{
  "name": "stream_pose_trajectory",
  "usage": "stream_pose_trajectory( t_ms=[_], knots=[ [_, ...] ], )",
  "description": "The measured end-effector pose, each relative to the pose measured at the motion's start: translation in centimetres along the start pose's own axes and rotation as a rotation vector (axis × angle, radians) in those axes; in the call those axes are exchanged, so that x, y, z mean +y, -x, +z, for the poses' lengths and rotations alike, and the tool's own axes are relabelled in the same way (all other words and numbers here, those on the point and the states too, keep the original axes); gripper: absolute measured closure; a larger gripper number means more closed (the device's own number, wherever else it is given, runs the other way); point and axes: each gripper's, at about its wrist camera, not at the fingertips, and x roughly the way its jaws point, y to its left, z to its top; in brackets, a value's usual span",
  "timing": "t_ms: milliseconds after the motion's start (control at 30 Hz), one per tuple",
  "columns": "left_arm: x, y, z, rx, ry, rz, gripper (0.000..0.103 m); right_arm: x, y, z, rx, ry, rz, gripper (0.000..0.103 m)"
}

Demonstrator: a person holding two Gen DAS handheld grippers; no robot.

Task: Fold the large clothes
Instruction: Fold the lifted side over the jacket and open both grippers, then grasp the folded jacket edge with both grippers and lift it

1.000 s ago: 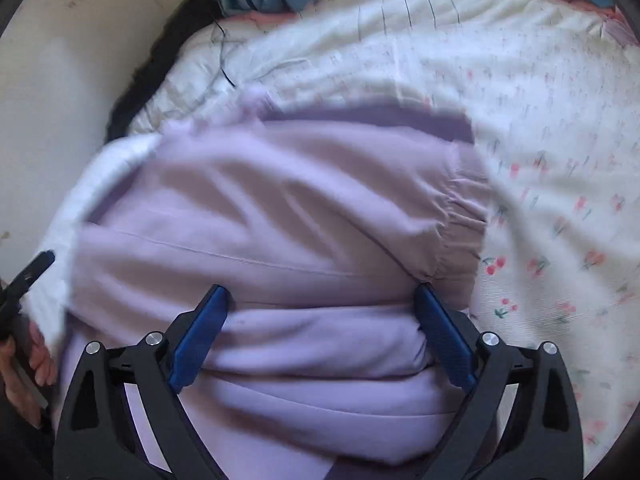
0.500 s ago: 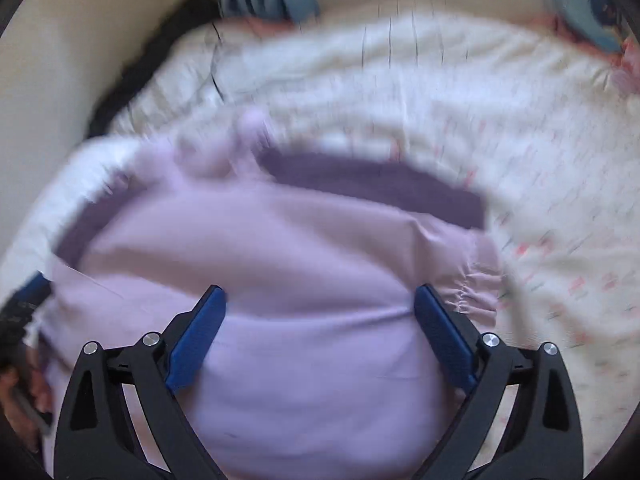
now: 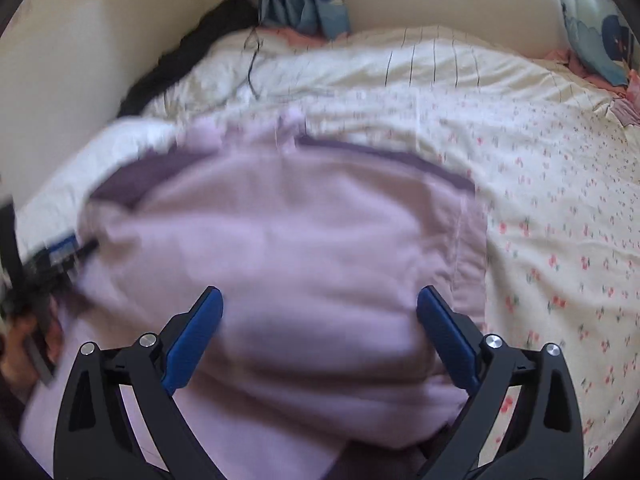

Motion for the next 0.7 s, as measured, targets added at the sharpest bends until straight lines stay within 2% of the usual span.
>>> stream_pose_trajectory(
  t_ms=[200,433,600,700],
  knots=[
    [0.1,-0.1,-0.3,-0.005,0.007,-0.012,0.007,0.8,-2.4,-1.3,-0.003,0.042,-0.039,0.006],
    [0.2,-0.1,-0.7,-0.011,0.014,-0.023,0.007,0.6,-2.6,-1.7,-0.015,0.040,-0.026,0.006],
    [0.3,-0.1,-0.7,-0.014,0.019,-0.026,0.007,0.2,-2.3,-1.5,-0.023,0.037,-0.017,0.006],
    [0.3,0.8,-0.4,-0.030,0.015,-0.018,0.007,0.2,0.0,-0.7,-0.026,-0.005,0.013,0.006]
  ],
)
